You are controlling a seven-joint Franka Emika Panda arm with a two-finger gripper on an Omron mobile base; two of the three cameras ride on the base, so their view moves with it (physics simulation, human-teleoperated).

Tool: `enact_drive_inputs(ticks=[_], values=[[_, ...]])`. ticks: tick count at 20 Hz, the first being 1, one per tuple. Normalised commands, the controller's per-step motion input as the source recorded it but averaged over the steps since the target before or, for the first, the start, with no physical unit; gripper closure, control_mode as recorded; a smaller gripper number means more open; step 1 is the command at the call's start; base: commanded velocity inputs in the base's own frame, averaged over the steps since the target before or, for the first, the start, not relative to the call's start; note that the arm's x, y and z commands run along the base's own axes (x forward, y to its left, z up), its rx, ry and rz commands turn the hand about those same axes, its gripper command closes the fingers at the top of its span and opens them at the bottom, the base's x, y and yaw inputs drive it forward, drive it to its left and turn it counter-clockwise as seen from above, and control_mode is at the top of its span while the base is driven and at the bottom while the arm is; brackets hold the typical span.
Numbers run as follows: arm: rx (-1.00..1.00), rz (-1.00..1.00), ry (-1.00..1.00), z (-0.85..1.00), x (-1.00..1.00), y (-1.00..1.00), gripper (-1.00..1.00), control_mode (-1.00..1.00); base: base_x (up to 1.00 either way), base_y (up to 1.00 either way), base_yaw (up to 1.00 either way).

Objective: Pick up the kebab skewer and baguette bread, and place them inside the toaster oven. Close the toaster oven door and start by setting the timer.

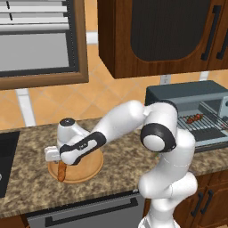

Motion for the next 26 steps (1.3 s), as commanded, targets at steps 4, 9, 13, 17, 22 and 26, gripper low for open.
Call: enact_drive_inputs(ticks=[4,9,13,17,22,26], values=[[0.0,0.0,0.0,-0.13,0.0,0.07,-1.0,-1.0,0.0,0.0,0.0],[0.0,0.0,0.0,-0.1,0.0,0.01,1.0,-1.0,0.0,0.0,0.0],[0.0,0.0,0.0,-0.13,0.0,0.0,1.0,-1.0,0.0,0.0,0.0],[0.0,0.0,-0.02,-0.2,0.0,0.0,1.0,-1.0,0.0,0.0,0.0],[0.01,-0.13,-0.09,0.33,-0.25,-0.23,1.0,-1.0,0.0,0.0,0.0],[0.02,-0.12,-0.02,0.66,-0.09,-0.51,1.0,-1.0,0.0,0.0,0.0]])
